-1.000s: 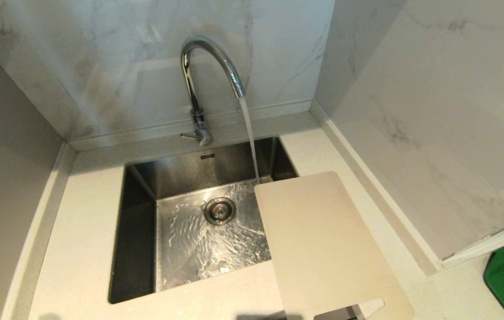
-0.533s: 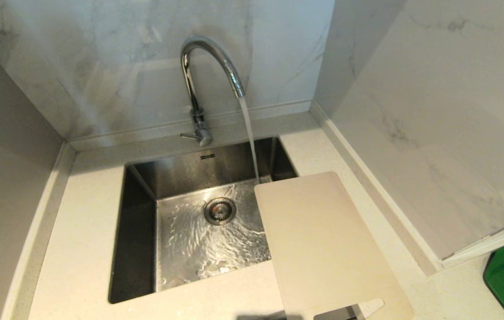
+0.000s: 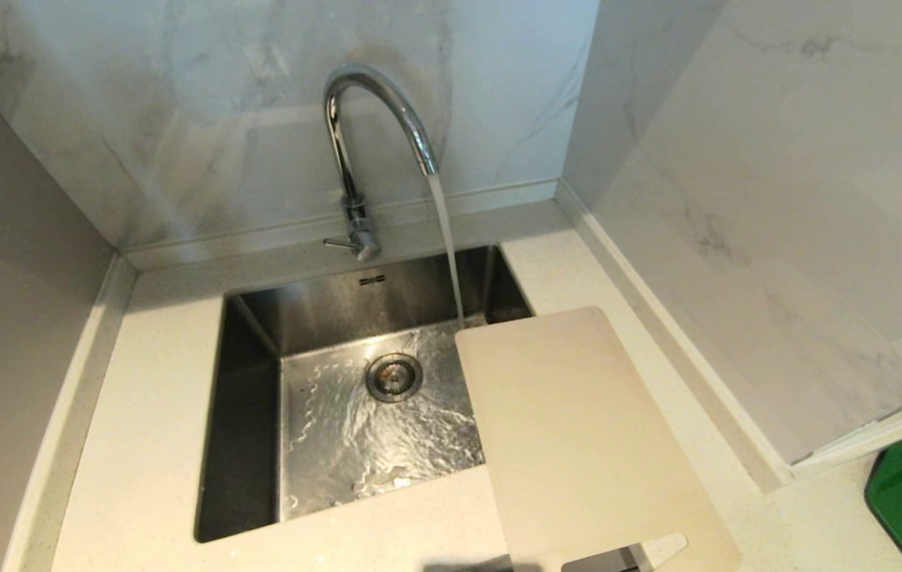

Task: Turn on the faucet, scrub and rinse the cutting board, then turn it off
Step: Pick up the cutting board

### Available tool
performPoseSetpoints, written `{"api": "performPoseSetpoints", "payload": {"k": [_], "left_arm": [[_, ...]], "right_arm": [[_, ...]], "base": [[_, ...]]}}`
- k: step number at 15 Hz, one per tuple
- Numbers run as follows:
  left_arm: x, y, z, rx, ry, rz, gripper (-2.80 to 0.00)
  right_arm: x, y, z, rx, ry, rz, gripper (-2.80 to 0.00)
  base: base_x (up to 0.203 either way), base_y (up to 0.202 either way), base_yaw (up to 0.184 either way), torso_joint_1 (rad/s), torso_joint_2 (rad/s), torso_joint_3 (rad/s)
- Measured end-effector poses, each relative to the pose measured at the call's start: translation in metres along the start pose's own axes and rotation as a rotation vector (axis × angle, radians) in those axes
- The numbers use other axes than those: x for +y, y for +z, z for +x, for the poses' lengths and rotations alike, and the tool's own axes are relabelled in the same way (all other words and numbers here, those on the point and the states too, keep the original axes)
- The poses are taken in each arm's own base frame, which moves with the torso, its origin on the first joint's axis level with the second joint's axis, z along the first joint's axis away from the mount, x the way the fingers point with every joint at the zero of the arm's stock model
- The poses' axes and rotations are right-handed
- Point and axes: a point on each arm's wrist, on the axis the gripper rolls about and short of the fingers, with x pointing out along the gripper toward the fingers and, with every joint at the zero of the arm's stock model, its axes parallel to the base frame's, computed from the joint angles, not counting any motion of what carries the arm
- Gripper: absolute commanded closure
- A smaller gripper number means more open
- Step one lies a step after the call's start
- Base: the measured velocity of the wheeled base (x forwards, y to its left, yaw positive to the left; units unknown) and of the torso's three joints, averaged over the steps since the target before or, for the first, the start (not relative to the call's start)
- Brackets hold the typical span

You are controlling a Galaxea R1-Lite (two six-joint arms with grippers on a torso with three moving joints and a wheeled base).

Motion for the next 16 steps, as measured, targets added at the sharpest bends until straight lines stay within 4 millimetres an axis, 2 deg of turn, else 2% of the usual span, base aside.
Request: {"api": "performPoseSetpoints", "payload": {"k": [5,7,11,16], "left_arm": [[-0.001,-0.032,0.021,-0.062,0.009,0.046,0.0],[-0.002,-0.037,0.024,-0.082,0.014,0.038,0.0],[-0.003,-0.052,0.025,0.041,-0.003,0.035,0.0],[-0.003,-0.054,0.025,0.056,-0.003,-0.007,0.0]], "right_arm": [[0.0,0.0,0.0,0.0,0.0,0.0,0.0],[0.0,0.0,0.0,0.0,0.0,0.0,0.0],[0.0,0.0,0.0,0.0,0.001,0.0,0.0],[0.0,0.0,0.0,0.0,0.0,0.0,0.0]], "base": [[0.0,0.0,0.0,0.0,0.0,0.0],[0.0,0.0,0.0,0.0,0.0,0.0],[0.0,0.0,0.0,0.0,0.0,0.0],[0.0,0.0,0.0,0.0,0.0,0.0]]}}
